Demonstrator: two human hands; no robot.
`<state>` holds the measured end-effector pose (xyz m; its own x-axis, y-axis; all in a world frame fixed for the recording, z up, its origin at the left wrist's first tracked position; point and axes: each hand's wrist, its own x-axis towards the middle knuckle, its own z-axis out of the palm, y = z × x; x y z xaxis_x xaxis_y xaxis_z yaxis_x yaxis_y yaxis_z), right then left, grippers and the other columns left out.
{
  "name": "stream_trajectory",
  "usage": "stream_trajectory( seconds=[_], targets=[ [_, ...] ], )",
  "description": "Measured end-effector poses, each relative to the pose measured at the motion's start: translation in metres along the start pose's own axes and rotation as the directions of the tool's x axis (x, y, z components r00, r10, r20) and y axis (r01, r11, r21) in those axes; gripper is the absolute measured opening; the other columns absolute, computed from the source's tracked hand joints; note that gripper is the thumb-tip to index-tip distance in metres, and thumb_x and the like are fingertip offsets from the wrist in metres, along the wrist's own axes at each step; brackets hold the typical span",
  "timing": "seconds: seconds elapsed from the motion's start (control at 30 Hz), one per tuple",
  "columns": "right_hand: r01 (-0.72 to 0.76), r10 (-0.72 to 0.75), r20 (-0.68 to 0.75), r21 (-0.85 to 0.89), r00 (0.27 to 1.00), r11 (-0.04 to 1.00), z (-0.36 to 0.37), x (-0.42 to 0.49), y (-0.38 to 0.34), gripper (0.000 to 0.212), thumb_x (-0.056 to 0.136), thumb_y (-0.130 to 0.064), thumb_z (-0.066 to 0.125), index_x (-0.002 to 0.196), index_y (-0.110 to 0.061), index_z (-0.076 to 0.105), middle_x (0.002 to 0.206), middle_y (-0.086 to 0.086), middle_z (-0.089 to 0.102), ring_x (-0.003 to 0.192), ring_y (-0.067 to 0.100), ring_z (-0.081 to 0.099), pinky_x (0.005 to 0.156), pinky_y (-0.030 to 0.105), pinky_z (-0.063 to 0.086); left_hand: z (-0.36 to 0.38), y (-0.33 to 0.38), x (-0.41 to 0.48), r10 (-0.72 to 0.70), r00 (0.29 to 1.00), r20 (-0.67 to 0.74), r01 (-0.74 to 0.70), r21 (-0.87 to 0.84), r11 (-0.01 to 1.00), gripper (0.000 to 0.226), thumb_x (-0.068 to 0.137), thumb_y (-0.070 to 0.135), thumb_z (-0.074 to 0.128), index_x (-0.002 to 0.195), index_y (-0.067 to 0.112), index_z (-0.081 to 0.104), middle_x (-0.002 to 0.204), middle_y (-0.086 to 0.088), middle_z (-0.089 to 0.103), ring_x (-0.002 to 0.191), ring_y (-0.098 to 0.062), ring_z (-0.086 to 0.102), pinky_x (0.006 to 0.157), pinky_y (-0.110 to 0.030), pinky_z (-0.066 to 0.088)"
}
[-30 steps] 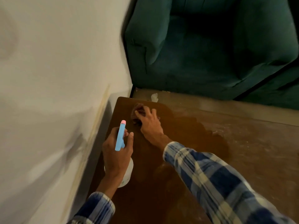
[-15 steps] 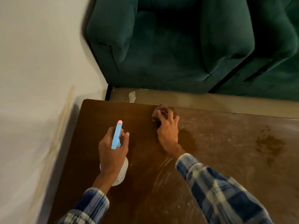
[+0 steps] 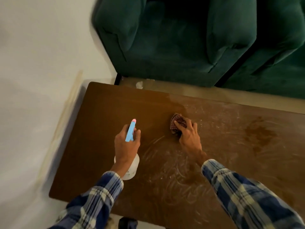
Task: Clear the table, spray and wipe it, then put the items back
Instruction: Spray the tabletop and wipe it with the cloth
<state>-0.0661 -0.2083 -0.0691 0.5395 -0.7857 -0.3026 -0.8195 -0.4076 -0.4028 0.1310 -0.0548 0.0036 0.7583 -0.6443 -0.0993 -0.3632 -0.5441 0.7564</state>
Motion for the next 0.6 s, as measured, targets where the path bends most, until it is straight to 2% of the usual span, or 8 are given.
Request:
stream_trajectory(
  seconds=[0.1,0.2,0.3,0.37,0.47,0.5,0.6],
  targets=[
    [-0.107,0.108,-0.015,0.078,0.994,0.991,-0.005,-0.001,-0.010,0.069,0.087,0.003,0.052,0.150,-0.026,0.048,0.155,0.010,0.026,0.130,0.042,0.028,0.099,0.058,0.048,-0.009,-0.005,-0.024,-0.052,0.999,-0.006,0.052,0.029,0.998,0.029,0.090,0.036,0.069,0.109,0.013,0.066,0.078,0.012,0.061,0.065,-0.008,0.065,0.056,-0.009,0.052],
    [-0.074,0.073,0.007,0.088,0.997,0.993,-0.003,0.006,-0.037,0.065,0.091,0.002,0.051,0.151,-0.023,0.045,0.155,0.011,0.022,0.134,0.047,0.025,0.102,0.059,0.046,-0.021,-0.018,-0.046,-0.141,0.989,-0.037,0.142,0.023,0.990,0.030,0.089,0.036,0.071,0.108,0.014,0.065,0.078,0.013,0.060,0.066,-0.008,0.065,0.058,-0.012,0.053],
    [-0.027,0.024,0.038,0.066,0.999,0.997,0.014,0.014,-0.075,0.066,0.092,0.002,0.050,0.152,-0.024,0.041,0.156,0.010,0.018,0.133,0.042,0.025,0.103,0.057,0.045,-0.033,-0.036,-0.066,-0.189,0.976,-0.106,0.188,-0.016,0.982,0.030,0.089,0.031,0.073,0.110,0.012,0.066,0.079,0.012,0.061,0.067,-0.008,0.066,0.062,-0.014,0.055],
    [0.099,-0.099,0.096,0.012,0.990,0.995,0.037,0.011,-0.111,0.070,0.092,0.001,0.050,0.154,-0.028,0.037,0.157,0.007,0.016,0.135,0.040,0.023,0.106,0.056,0.043,-0.043,-0.049,-0.077,-0.239,0.960,-0.148,0.234,-0.051,0.971,0.028,0.088,0.030,0.073,0.109,0.014,0.065,0.079,0.012,0.060,0.067,-0.009,0.065,0.063,-0.014,0.055],
    [0.362,-0.338,0.217,-0.086,0.916,0.928,0.068,0.006,-0.153,0.069,0.096,-0.003,0.052,0.154,-0.035,0.034,0.160,0.004,0.012,0.142,0.037,0.016,0.113,0.055,0.036,-0.063,-0.073,-0.090,-0.192,0.966,-0.171,0.180,-0.086,0.980,0.022,0.087,0.028,0.074,0.102,0.017,0.064,0.077,0.011,0.062,0.066,-0.009,0.065,0.062,-0.014,0.055],
    [0.362,-0.339,0.213,-0.079,0.916,0.929,0.074,0.010,-0.167,0.068,0.096,-0.004,0.053,0.153,-0.035,0.035,0.159,0.003,0.012,0.141,0.036,0.017,0.113,0.054,0.036,-0.073,-0.084,-0.093,-0.179,0.966,-0.186,0.161,-0.107,0.981,0.020,0.087,0.027,0.075,0.101,0.018,0.063,0.077,0.011,0.062,0.067,-0.009,0.066,0.061,-0.015,0.055],
    [0.136,-0.136,0.076,-0.006,0.988,0.991,0.088,0.020,-0.207,0.065,0.094,-0.004,0.055,0.152,-0.029,0.040,0.156,0.006,0.016,0.136,0.039,0.024,0.108,0.056,0.043,-0.101,-0.114,-0.100,-0.186,0.951,-0.247,0.148,-0.164,0.975,0.018,0.087,0.026,0.074,0.099,0.018,0.063,0.077,0.009,0.063,0.068,-0.009,0.066,0.062,-0.015,0.055]
  ],
)
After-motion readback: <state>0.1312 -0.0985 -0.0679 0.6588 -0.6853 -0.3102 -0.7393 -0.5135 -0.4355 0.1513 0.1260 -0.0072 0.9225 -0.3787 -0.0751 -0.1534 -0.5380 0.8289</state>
